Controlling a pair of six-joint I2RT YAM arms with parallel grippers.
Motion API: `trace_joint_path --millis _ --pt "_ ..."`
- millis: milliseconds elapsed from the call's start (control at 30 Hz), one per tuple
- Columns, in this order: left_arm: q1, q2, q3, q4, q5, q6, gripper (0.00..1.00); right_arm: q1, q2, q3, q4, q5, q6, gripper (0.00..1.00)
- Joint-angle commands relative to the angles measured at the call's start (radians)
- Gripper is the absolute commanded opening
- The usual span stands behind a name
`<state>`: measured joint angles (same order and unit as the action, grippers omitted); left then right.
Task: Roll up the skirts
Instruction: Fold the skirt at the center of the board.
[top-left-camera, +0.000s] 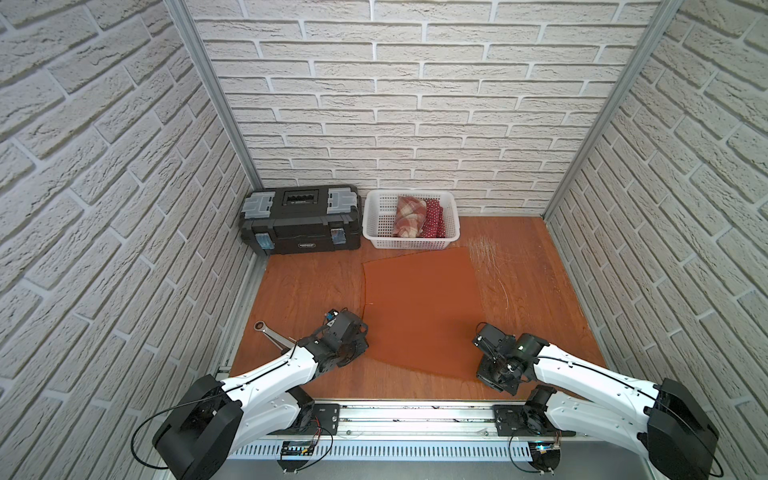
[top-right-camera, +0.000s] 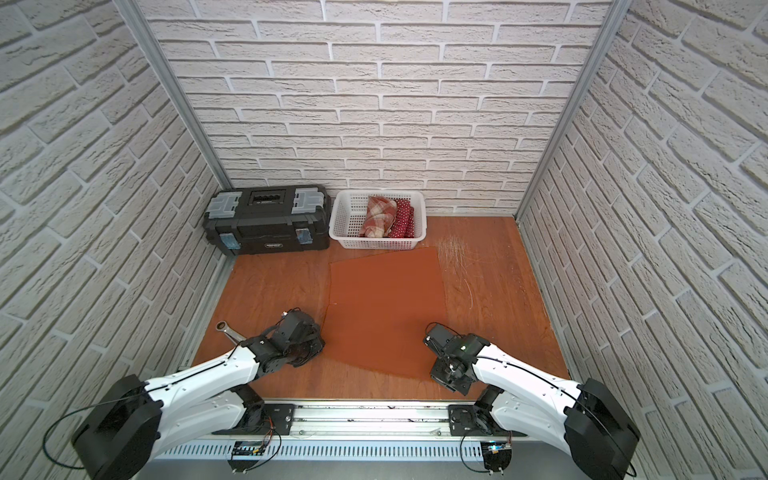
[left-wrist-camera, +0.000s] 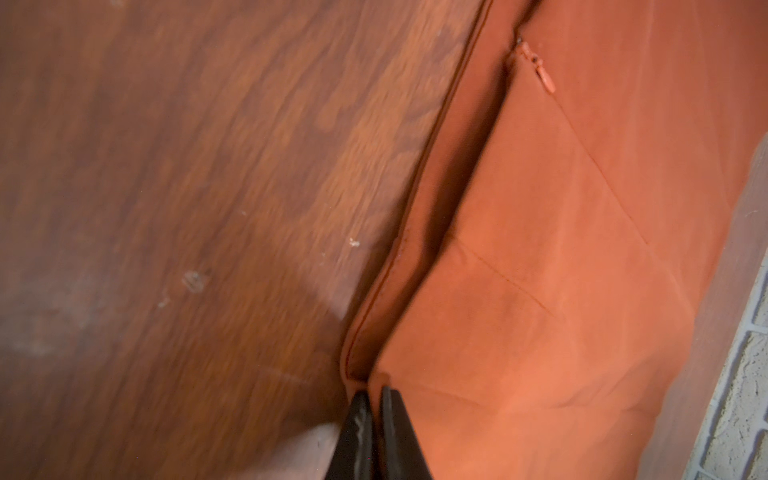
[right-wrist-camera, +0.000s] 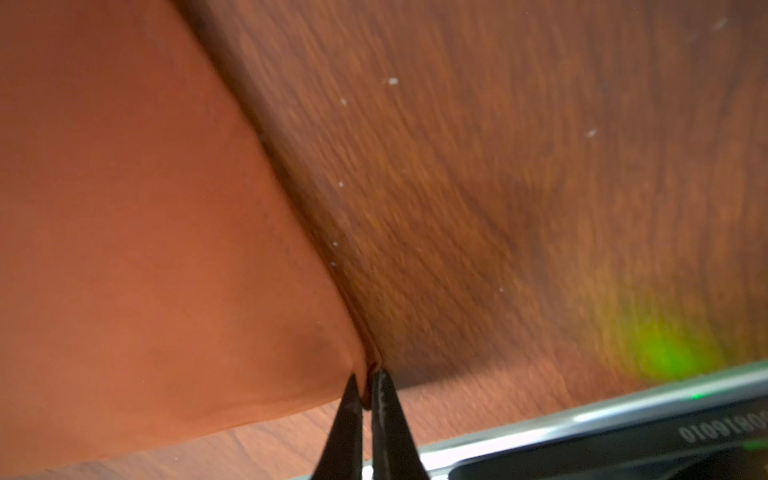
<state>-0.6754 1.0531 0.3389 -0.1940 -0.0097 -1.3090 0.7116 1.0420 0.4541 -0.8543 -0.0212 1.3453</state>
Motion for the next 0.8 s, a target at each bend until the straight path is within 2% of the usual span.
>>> trace_joint_path --millis 0,333,600,767 --pt "-0.008 -0.002 -0.008 0.013 0.007 0.013 0.0 0.007 0.041 -0.044 0.105 0.05 -0.019 0.02" --pt "-0.013 -0.068 0.019 -0.036 0.006 0.031 0.0 0.014 -0.181 0.049 -0.116 0.103 -0.048 0.02" --pt "-0.021 -0.108 0.084 -0.087 0.014 0.065 0.0 0.013 -0.165 0.138 -0.093 0.114 -0.093 0.02" --pt "-0.003 -0.112 0.145 -0.111 0.009 0.109 0.0 0.002 -0.154 0.217 -0.082 0.206 -0.154 0.02"
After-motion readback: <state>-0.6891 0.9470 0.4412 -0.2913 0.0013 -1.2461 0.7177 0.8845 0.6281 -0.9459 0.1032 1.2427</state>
